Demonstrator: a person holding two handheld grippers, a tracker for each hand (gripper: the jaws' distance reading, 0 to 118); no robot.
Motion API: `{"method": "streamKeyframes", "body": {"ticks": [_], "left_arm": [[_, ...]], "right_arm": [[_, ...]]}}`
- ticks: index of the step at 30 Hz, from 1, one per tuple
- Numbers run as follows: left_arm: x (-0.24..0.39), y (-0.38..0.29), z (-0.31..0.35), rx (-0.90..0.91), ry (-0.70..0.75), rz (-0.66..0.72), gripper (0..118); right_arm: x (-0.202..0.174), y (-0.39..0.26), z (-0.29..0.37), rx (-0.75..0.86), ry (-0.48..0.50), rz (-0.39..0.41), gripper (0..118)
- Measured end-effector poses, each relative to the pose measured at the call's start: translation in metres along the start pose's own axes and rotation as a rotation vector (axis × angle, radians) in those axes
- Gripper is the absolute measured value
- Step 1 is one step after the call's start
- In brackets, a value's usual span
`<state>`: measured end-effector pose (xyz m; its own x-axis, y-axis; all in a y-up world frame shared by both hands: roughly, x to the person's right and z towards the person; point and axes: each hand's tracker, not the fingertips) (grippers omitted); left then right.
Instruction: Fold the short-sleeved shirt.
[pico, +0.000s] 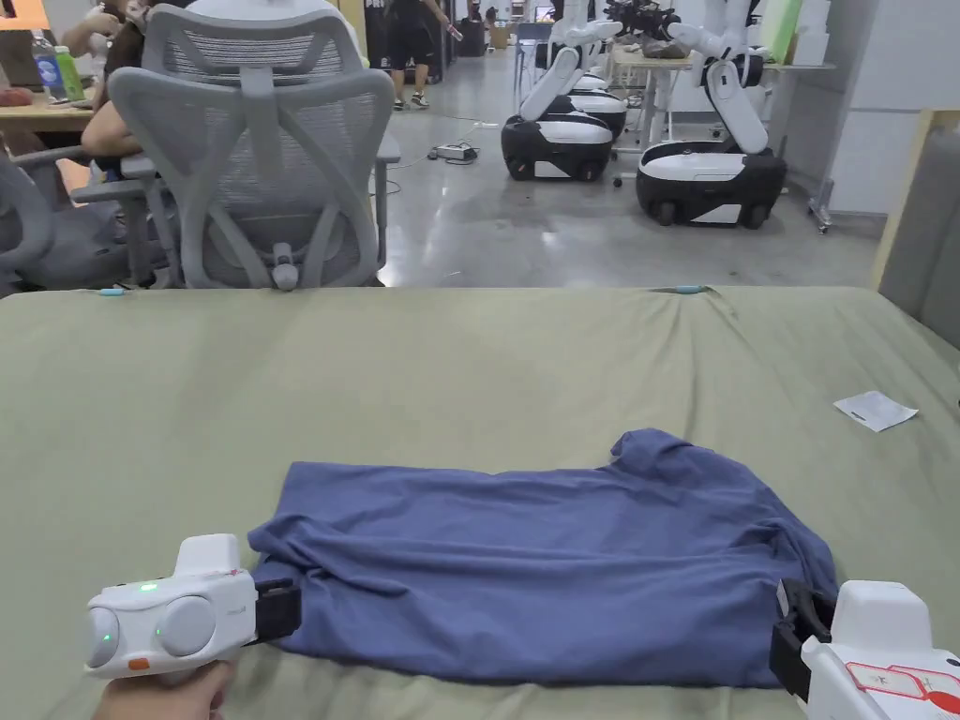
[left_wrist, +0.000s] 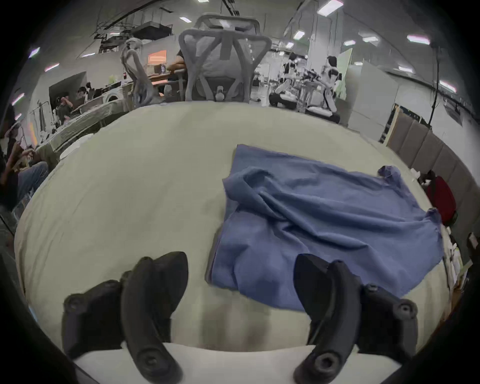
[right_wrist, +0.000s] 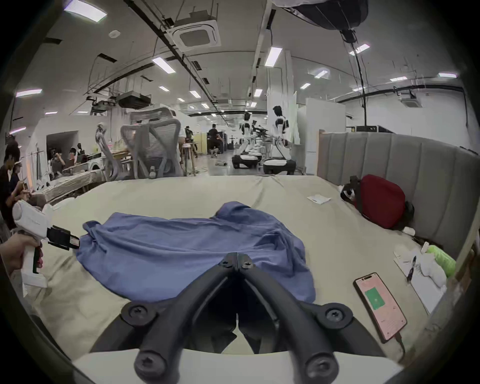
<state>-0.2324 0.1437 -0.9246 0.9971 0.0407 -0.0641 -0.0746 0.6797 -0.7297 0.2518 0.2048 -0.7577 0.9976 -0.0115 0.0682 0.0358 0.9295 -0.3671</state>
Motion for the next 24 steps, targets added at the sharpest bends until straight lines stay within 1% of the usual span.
{"method": "streamKeyframes", "body": {"ticks": [1,3,4,5,6,7,8,9,12,13,14,15,16,17,18,20,21,22,23,24], "left_arm": [[0.001,0.000,-0.012,-0.018,-0.001,-0.004,75],[0.005,-0.006,-0.024,-0.104,0.003,-0.029,73],[0.009,-0.006,-0.018,-0.057,0.012,-0.065,69],[0.012,-0.003,-0.013,-0.058,0.020,-0.082,66],[0.017,-0.001,-0.007,-0.064,0.023,-0.112,66],[0.026,-0.003,0.010,-0.031,0.049,-0.162,41],[0.029,-0.003,0.015,-0.006,0.035,-0.182,11],[0.032,-0.002,0.019,0.000,0.051,-0.172,6],[0.032,0.003,0.040,0.028,0.003,-0.138,6],[0.032,0.005,0.047,0.046,0.007,-0.137,6],[0.033,0.006,0.052,0.056,0.006,-0.133,6],[0.030,0.010,0.055,0.060,-0.004,-0.123,6],[0.030,0.010,0.057,0.059,-0.012,-0.115,6],[0.031,0.010,0.058,0.057,-0.014,-0.114,6],[0.031,0.009,0.058,0.054,-0.017,-0.112,6],[0.025,0.006,0.052,0.042,-0.020,-0.096,6],[0.024,0.004,0.051,0.036,-0.021,-0.087,6],[0.024,0.001,0.049,0.027,-0.022,-0.080,6],[0.021,-0.001,0.046,0.022,-0.025,-0.076,6],[0.020,-0.003,0.047,0.022,-0.027,-0.070,6]], "right_arm": [[0.009,0.000,-0.001,-0.013,-0.014,-0.004,0],[0.027,-0.001,-0.004,-0.034,-0.052,-0.010,0],[0.039,-0.001,-0.006,-0.050,-0.091,-0.016,0],[0.049,-0.002,-0.008,-0.067,-0.121,-0.026,0],[0.062,-0.001,-0.012,-0.095,-0.151,-0.044,0],[0.074,-0.001,-0.018,-0.134,-0.172,-0.064,0],[0.084,0.000,-0.025,-0.170,-0.183,-0.084,0],[0.093,0.000,-0.030,-0.183,-0.184,-0.102,0],[0.105,-0.002,-0.051,-0.224,-0.109,-0.115,0],[0.106,-0.003,-0.058,-0.249,-0.086,-0.114,7],[0.104,-0.005,-0.067,-0.278,-0.072,-0.114,26],[0.102,-0.008,-0.077,-0.300,-0.056,-0.118,60],[0.100,-0.012,-0.088,-0.330,-0.045,-0.116,102],[0.098,-0.017,-0.098,-0.355,-0.028,-0.113,116],[0.095,-0.020,-0.105,-0.354,-0.029,-0.106,114],[0.090,-0.026,-0.118,-0.397,-0.028,-0.075,97],[0.087,-0.029,-0.122,-0.420,-0.006,-0.070,77],[0.086,-0.032,-0.125,-0.444,0.029,-0.075,32],[0.086,-0.033,-0.127,-0.465,0.055,-0.098,11],[0.084,-0.032,-0.122,-0.437,0.036,-0.089,10]]}}
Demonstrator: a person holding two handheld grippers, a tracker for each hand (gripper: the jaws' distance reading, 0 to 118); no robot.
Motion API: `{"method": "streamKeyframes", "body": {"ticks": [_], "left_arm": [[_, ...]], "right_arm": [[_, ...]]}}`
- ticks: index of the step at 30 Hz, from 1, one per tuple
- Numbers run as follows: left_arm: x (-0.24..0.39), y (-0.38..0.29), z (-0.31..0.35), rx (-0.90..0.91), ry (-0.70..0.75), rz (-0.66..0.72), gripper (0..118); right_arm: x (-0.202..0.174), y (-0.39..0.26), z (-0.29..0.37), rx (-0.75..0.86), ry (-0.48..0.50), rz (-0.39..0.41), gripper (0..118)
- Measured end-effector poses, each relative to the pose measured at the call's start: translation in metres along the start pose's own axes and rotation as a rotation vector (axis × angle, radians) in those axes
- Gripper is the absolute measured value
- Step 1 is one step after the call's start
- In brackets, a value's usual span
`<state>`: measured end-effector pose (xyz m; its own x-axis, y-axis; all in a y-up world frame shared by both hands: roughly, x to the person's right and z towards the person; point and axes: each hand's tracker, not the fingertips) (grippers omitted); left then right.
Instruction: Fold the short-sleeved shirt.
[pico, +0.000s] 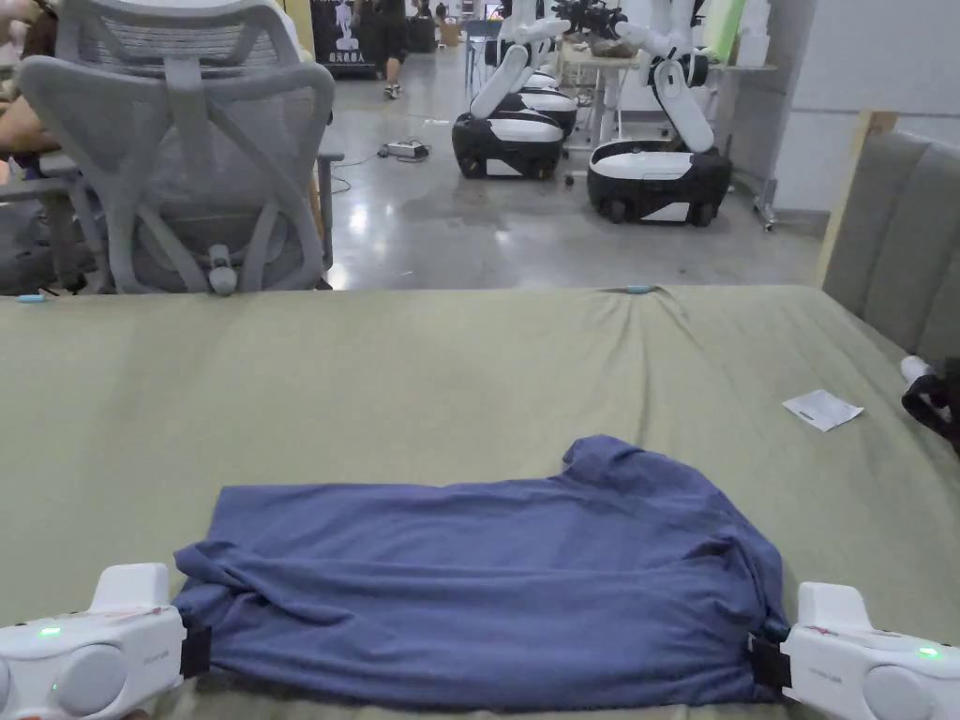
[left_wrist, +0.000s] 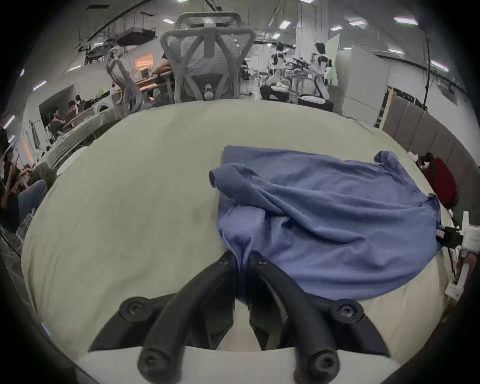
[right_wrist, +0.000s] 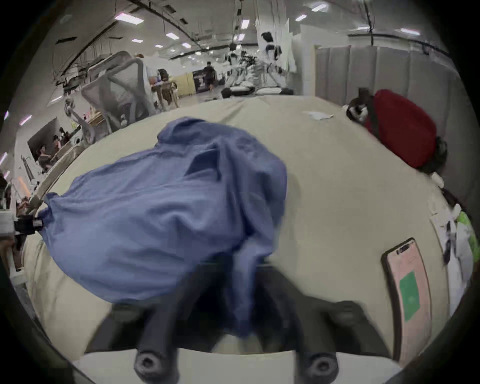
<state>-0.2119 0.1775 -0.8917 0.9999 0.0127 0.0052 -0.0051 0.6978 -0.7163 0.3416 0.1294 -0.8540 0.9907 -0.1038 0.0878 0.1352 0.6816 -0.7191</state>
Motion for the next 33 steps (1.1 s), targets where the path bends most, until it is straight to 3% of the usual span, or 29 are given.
{"method": "streamKeyframes", "body": {"ticks": [3,5,8,12,20,23,24,25,26,27,28,30,33], "left_arm": [[-0.005,-0.001,0.012,0.007,-0.012,0.015,6],[-0.011,0.002,0.029,0.024,-0.029,0.029,6],[-0.017,0.004,0.060,0.050,-0.046,0.025,6],[-0.032,-0.008,0.095,0.047,-0.067,0.015,6],[-0.056,-0.083,0.074,-0.102,-0.099,0.130,6],[-0.066,-0.100,0.072,-0.053,-0.147,0.232,9],[-0.066,-0.098,0.082,-0.026,-0.122,0.235,19],[-0.062,-0.093,0.095,0.025,-0.079,0.199,40],[-0.057,-0.088,0.108,0.093,-0.038,0.163,61],[-0.047,-0.081,0.120,0.193,0.014,0.115,76],[-0.035,-0.073,0.131,0.257,0.037,0.070,83],[-0.011,-0.057,0.147,0.341,0.032,-0.019,82],[0.033,-0.040,0.165,0.459,0.012,-0.107,82]], "right_arm": [[0.001,0.006,0.022,0.025,0.048,0.002,9],[0.000,0.012,0.046,0.078,0.027,0.010,9],[0.004,0.017,0.086,0.113,0.070,-0.028,9],[-0.003,0.005,0.123,0.102,0.075,0.022,9],[-0.013,-0.064,0.099,-0.037,0.040,0.046,9],[0.000,-0.074,0.092,-0.042,0.104,-0.070,9],[-0.001,-0.072,0.099,-0.022,0.103,-0.072,16],[-0.005,-0.064,0.110,-0.014,0.081,-0.050,39],[-0.011,-0.056,0.120,0.024,0.096,-0.016,70],[-0.020,-0.049,0.129,0.054,0.118,0.010,100],[-0.033,-0.041,0.139,0.102,0.134,0.028,118],[-0.063,-0.025,0.159,0.234,0.172,0.056,117],[-0.113,-0.014,0.173,0.368,0.147,0.102,117]]}}
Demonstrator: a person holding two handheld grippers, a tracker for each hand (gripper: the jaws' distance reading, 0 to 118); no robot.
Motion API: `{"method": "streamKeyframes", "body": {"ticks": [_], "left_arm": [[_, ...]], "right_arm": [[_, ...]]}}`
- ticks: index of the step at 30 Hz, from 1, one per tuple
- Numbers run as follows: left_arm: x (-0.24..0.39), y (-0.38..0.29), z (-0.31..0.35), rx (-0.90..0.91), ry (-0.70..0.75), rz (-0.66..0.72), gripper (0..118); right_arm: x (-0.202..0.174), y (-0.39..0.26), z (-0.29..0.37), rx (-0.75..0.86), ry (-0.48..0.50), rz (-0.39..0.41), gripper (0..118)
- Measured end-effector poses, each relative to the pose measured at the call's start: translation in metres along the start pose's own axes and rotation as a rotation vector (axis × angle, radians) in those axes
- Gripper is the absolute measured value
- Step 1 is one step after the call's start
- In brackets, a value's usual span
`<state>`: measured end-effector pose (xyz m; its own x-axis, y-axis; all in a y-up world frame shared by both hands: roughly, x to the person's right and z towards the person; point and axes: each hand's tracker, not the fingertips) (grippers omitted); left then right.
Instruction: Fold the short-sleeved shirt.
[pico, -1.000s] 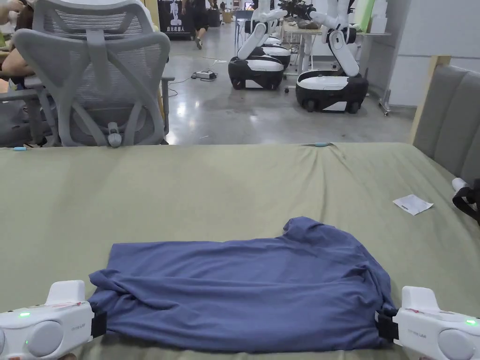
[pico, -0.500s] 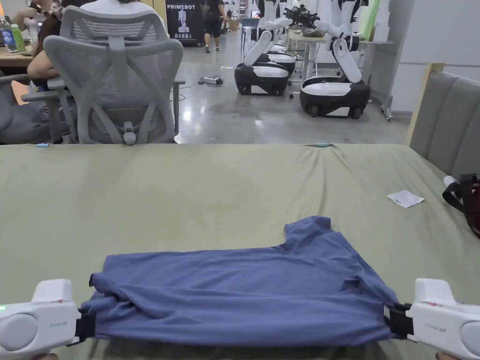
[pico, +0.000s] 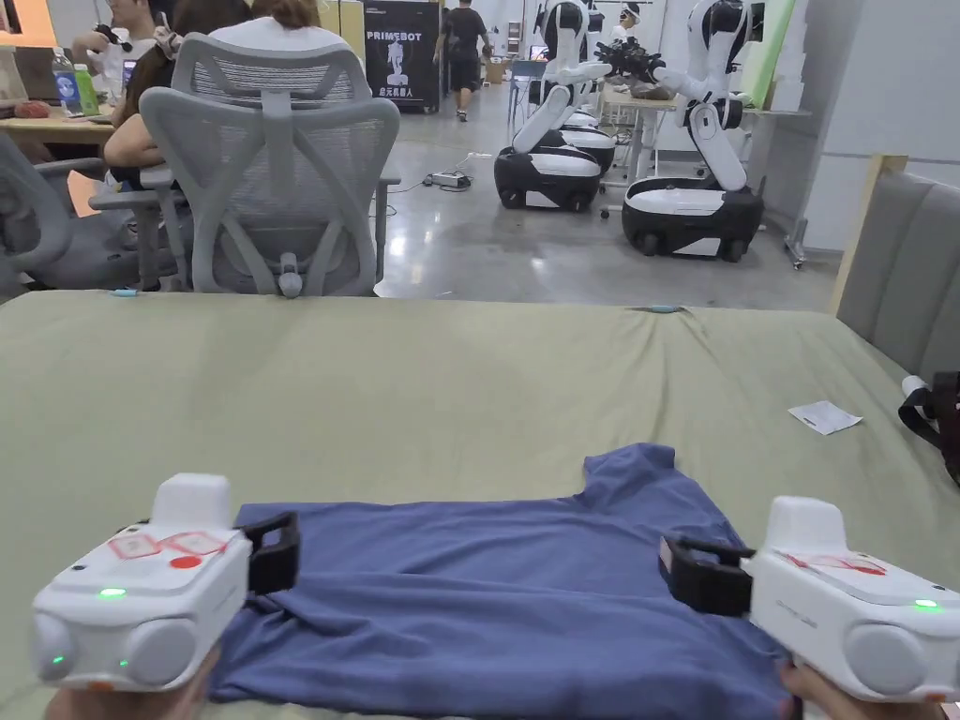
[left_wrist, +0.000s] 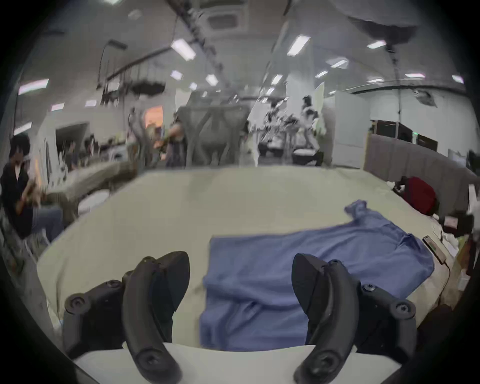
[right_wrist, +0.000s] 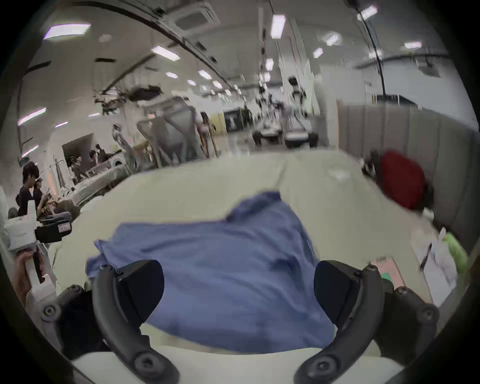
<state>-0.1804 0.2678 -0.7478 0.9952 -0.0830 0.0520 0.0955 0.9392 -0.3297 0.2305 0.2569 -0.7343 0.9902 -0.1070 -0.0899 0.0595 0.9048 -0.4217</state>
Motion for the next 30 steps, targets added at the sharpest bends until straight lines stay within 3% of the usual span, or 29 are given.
{"method": "streamKeyframes", "body": {"ticks": [2,3,4,5,6,7,10,18,24,27,28,30], "left_arm": [[0.021,0.004,-0.004,0.058,-0.001,-0.049,69],[0.030,0.004,-0.005,0.072,-0.003,-0.069,48],[0.036,0.002,-0.005,0.083,-0.017,-0.090,12],[0.040,0.000,-0.007,0.087,-0.026,-0.103,0],[0.042,-0.004,-0.010,0.078,-0.028,-0.111,0],[0.041,-0.006,-0.013,0.064,-0.026,-0.116,0],[0.031,-0.008,-0.026,-0.017,-0.073,-0.079,0],[-0.048,0.011,-0.117,-0.303,0.041,-0.086,0],[-0.102,0.029,-0.207,-0.464,0.018,0.111,2],[-0.108,0.020,-0.247,-0.502,0.012,0.214,83],[-0.109,0.014,-0.260,-0.521,0.012,0.235,93],[-0.101,0.003,-0.279,-0.557,0.012,0.225,83]], "right_arm": [[-0.028,0.000,0.000,0.083,-0.012,0.068,110],[-0.037,-0.002,-0.001,0.106,-0.011,0.101,94],[-0.044,-0.004,-0.004,0.123,-0.019,0.125,52],[-0.048,-0.006,-0.006,0.125,-0.020,0.135,9],[-0.051,-0.008,-0.009,0.120,-0.032,0.138,0],[-0.055,-0.011,-0.010,0.119,-0.072,0.155,0],[-0.058,-0.011,-0.019,0.083,0.005,0.142,0],[-0.042,-0.017,-0.057,0.026,-0.006,0.163,0],[-0.019,-0.021,-0.089,-0.028,-0.011,0.137,0],[-0.009,-0.021,-0.104,-0.048,-0.027,0.122,0],[-0.005,-0.022,-0.104,-0.053,-0.032,0.116,0],[0.005,-0.020,-0.110,-0.066,-0.041,0.103,0]]}}
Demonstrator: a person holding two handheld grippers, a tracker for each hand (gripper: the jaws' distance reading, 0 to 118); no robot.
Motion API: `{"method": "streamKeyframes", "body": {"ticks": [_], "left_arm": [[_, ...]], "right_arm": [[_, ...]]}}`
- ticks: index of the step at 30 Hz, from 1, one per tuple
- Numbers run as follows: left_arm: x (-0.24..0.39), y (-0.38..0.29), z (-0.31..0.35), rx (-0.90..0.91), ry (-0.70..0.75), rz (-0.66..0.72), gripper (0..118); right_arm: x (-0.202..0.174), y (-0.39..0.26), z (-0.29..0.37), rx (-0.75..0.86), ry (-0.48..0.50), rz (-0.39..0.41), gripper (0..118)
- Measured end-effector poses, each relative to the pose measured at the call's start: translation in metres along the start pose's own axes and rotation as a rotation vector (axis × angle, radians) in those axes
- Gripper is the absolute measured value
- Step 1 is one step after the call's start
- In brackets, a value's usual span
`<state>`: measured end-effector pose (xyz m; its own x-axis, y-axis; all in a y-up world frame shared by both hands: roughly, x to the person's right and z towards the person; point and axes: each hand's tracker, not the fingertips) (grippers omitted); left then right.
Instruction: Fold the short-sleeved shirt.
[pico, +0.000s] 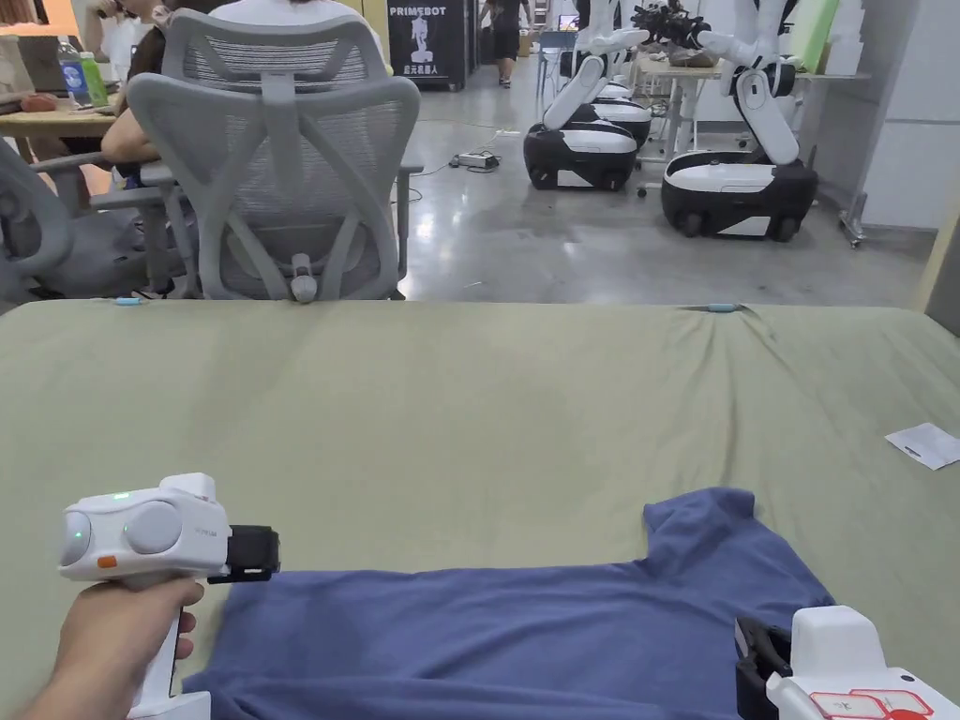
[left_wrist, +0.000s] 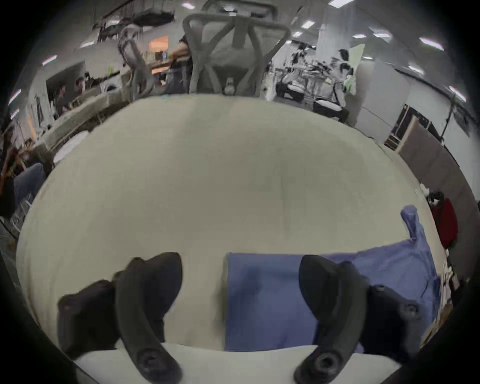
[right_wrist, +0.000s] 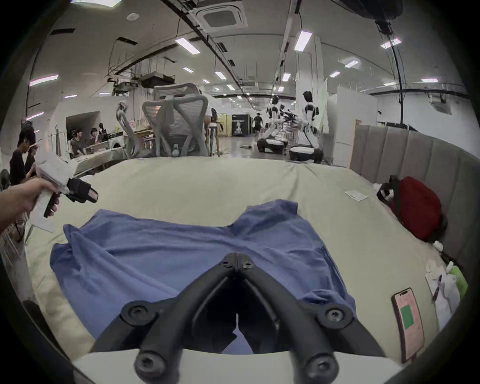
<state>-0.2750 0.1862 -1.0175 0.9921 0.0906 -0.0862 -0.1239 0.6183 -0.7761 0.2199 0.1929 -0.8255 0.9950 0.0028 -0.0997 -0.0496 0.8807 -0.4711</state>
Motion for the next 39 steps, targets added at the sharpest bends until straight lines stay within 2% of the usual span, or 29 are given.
{"method": "streamKeyframes", "body": {"ticks": [2,4,5,6,7,8,9,10,14,15,16,18,19,20,21,23,24,25,26,27,28,29,30,32,34,36,39], "left_arm": [[0.010,-0.002,-0.024,-0.055,-0.002,-0.026,82],[0.018,-0.008,-0.041,-0.115,0.006,-0.057,74],[0.023,-0.012,-0.046,-0.144,0.044,-0.090,73],[0.027,-0.013,-0.041,-0.102,0.056,-0.129,64],[0.033,-0.009,-0.033,-0.105,0.059,-0.120,41],[0.034,-0.008,-0.024,-0.094,0.061,-0.149,29],[0.038,-0.009,-0.014,-0.059,0.051,-0.206,29],[0.043,-0.010,-0.004,-0.027,0.028,-0.190,1],[0.054,-0.013,0.038,0.066,-0.004,-0.236,1],[0.056,-0.015,0.046,0.079,-0.010,-0.235,1],[0.050,-0.012,0.047,0.090,-0.017,-0.221,1],[0.049,-0.016,0.054,0.103,-0.028,-0.209,1],[0.049,-0.017,0.056,0.104,-0.034,-0.205,1],[0.046,-0.016,0.053,0.105,-0.036,-0.200,1],[0.046,-0.017,0.053,0.105,-0.034,-0.199,1],[0.044,-0.019,0.051,0.100,-0.033,-0.194,1],[0.042,-0.018,0.047,0.095,-0.037,-0.188,1],[0.042,-0.018,0.046,0.092,-0.038,-0.184,1],[0.041,-0.018,0.046,0.089,-0.038,-0.180,1],[0.041,-0.018,0.046,0.087,-0.039,-0.178,1],[0.040,-0.017,0.044,0.085,-0.039,-0.177,1],[0.040,-0.016,0.045,0.086,-0.039,-0.177,1],[0.040,-0.016,0.048,0.087,-0.042,-0.177,1],[0.042,-0.015,0.056,0.097,-0.040,-0.181,1],[0.040,-0.016,0.073,0.123,-0.054,-0.171,1],[0.040,-0.022,0.099,0.167,-0.078,-0.170,1],[0.032,-0.041,0.144,0.229,-0.106,-0.158,1]], "right_arm": [[0.010,0.000,-0.005,-0.013,-0.018,-0.007,0],[0.022,0.003,-0.011,-0.031,-0.040,-0.019,0],[0.030,0.006,-0.014,-0.039,-0.054,-0.023,0],[0.037,0.008,-0.015,-0.048,-0.068,-0.027,0],[0.047,0.013,-0.019,-0.059,-0.093,-0.025,0],[0.058,0.020,-0.025,-0.073,-0.122,-0.027,0],[0.069,0.026,-0.031,-0.083,-0.153,-0.034,0],[0.079,0.035,-0.041,-0.104,-0.167,-0.040,0],[0.120,0.063,-0.097,-0.174,-0.179,-0.081,0],[0.127,0.068,-0.112,-0.194,-0.173,-0.092,4],[0.134,0.071,-0.128,-0.216,-0.169,-0.101,22],[0.142,0.071,-0.161,-0.308,-0.149,-0.131,89],[0.144,0.068,-0.176,-0.353,-0.154,-0.133,117],[0.146,0.064,-0.188,-0.354,-0.151,-0.138,118],[0.144,0.061,-0.195,-0.348,-0.154,-0.134,117],[0.137,0.051,-0.212,-0.433,-0.131,-0.119,106],[0.133,0.046,-0.216,-0.475,-0.128,-0.103,99],[0.129,0.041,-0.218,-0.507,-0.110,-0.073,84],[0.123,0.040,-0.213,-0.486,-0.104,-0.055,79],[0.122,0.045,-0.203,-0.438,-0.135,-0.057,58],[0.124,0.050,-0.198,-0.443,-0.128,-0.089,10],[0.129,0.053,-0.193,-0.435,-0.110,-0.132,1],[0.131,0.056,-0.185,-0.419,-0.084,-0.166,1],[0.134,0.064,-0.169,-0.416,-0.075,-0.145,1],[0.128,0.075,-0.140,-0.344,-0.092,-0.086,1],[0.126,0.085,-0.102,-0.273,-0.061,-0.098,1],[0.112,0.090,-0.033,-0.173,-0.048,-0.041,1]]}}
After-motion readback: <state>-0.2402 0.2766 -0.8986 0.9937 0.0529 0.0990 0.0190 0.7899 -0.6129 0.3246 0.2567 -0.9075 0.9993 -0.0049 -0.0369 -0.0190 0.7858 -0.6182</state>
